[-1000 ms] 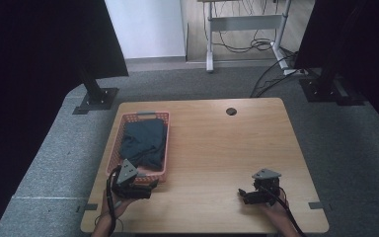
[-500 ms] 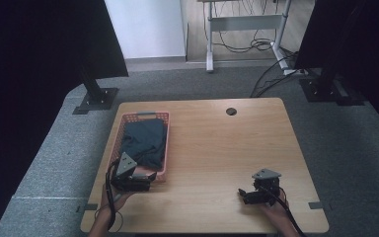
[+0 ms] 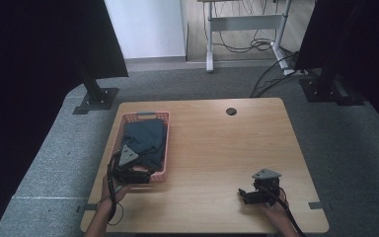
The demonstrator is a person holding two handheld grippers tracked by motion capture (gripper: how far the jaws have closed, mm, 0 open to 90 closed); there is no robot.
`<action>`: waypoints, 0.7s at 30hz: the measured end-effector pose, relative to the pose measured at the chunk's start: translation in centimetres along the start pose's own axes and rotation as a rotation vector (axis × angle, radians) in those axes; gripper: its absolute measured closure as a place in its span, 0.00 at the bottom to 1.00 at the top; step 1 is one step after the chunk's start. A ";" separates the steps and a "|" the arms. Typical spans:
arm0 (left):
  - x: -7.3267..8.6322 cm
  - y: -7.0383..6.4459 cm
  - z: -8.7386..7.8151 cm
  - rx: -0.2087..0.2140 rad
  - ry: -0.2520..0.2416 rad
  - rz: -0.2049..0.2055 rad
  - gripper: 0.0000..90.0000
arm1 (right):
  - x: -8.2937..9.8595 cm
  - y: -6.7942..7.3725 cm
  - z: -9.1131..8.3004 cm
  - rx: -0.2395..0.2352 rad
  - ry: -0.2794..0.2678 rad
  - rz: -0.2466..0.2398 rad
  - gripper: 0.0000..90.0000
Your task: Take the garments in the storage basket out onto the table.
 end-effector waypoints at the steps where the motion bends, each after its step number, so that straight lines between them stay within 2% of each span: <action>1: -0.1 0.0 0.1 -0.003 0.002 0.000 0.05 | 0.0 0.0 0.0 0.000 0.000 0.000 0.00; 21: -1.2 2.4 2.9 -0.005 0.099 -0.026 0.05 | 0.0 0.0 0.0 0.000 -0.001 0.001 0.00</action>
Point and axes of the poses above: each handheld gripper's, and its own axes: z roughly forward along the jaws, x roughly out of its underside, y roughly to its left, the point moved 2 cm from there along z, roughly forward along the jaws, and after that the axes turned 11 degrees about x, right-handed, at the moved point
